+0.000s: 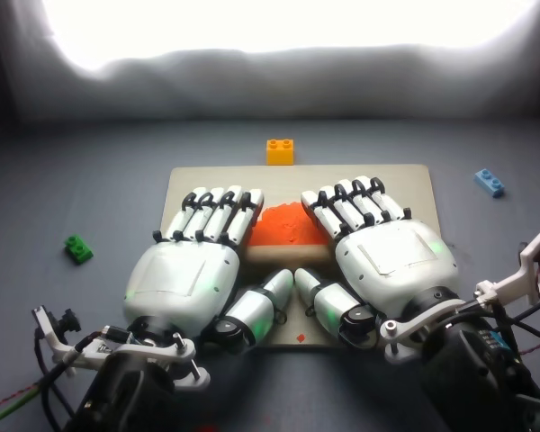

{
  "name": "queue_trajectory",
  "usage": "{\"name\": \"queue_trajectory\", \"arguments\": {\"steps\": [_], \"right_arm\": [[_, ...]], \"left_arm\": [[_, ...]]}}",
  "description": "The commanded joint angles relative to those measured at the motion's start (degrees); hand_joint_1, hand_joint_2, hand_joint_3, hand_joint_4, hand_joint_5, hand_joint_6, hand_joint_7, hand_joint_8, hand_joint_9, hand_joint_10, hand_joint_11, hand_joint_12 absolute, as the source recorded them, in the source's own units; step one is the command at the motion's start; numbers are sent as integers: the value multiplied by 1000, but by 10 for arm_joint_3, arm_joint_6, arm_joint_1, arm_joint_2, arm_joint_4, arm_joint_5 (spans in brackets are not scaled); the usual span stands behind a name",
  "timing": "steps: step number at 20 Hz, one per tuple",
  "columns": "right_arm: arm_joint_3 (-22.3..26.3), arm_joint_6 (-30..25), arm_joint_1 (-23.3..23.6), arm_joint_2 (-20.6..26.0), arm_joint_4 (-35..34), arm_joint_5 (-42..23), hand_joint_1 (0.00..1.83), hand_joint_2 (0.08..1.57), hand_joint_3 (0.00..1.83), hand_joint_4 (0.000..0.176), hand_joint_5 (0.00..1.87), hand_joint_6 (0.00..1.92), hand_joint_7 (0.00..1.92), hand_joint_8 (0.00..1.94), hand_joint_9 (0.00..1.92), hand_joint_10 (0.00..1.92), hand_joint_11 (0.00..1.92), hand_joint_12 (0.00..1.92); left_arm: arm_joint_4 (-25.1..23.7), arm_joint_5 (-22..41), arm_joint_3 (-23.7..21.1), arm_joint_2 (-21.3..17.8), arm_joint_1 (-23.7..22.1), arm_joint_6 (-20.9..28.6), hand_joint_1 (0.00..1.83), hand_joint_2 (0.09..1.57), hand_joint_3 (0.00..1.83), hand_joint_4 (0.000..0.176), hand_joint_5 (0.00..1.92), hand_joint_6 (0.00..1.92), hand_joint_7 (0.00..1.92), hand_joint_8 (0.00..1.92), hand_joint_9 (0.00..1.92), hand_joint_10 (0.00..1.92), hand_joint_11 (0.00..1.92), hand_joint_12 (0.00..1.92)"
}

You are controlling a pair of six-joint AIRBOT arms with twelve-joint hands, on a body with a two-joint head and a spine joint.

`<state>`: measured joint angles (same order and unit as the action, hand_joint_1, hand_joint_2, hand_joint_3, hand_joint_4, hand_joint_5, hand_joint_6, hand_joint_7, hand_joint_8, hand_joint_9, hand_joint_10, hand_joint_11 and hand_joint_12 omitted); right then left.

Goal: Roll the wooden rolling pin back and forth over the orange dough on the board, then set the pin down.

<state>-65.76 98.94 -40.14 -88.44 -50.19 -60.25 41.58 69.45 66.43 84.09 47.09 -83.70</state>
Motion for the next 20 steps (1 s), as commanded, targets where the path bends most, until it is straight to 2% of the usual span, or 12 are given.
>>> {"name": "queue_trajectory", "arguments": {"steps": [1,20], "right_arm": [[-3,-4,8,1,40,-49,0,1525,4,0,56,8,39,4,0,0,0,0],[-53,-29,20,-16,39,-38,0,1525,2,0,71,11,60,6,24,8,0,0]], "left_arm": [[-35,55,4,-1,-6,3,0,1467,12,0,9,4,0,0,0,0,0,0],[-35,27,41,7,-22,6,0,1470,7,0,3,0,0,0,0,0,0,0]]}}
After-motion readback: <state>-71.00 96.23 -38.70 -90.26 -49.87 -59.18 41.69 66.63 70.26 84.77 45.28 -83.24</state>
